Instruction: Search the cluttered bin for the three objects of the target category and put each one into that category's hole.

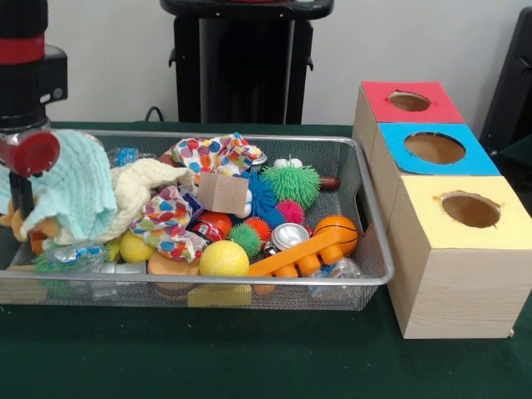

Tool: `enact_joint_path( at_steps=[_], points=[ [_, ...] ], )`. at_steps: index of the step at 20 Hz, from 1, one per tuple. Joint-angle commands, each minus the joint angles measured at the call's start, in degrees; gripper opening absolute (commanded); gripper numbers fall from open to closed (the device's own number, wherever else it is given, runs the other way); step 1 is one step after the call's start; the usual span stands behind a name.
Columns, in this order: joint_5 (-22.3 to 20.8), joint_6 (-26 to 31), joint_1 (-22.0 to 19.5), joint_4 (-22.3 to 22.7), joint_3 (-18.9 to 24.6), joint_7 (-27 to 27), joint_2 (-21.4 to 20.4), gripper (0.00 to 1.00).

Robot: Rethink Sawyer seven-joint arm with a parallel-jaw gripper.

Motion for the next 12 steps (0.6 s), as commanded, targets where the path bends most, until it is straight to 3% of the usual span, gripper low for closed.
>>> enact_joint_path(
  at_steps=[1, 3, 5, 6, 9, 10, 12],
  points=[
    [-1.3, 11.1, 0.7, -0.2, 2.0, -3.4, -4.9, 0.00],
    [-1.9, 10.8, 1.0, 2.4, 2.2, -3.8, -6.9, 0.00],
    [-2.2, 13.2, 0.1, 2.1, 2.5, -5.5, -8.3, 0.00],
    [-1.8, 18.9, -0.1, -3.7, 2.9, -7.2, -8.3, 0.00],
    [-5.1, 18.0, -1.2, -4.0, 6.0, -16.0, -10.0, 0.00],
    [-6.9, 13.6, -1.7, 0.6, 7.5, -18.8, -11.2, 0.00],
    [-8.5, 12.2, -3.1, 2.8, 10.8, -23.9, -11.9, 0.00]
  ],
)
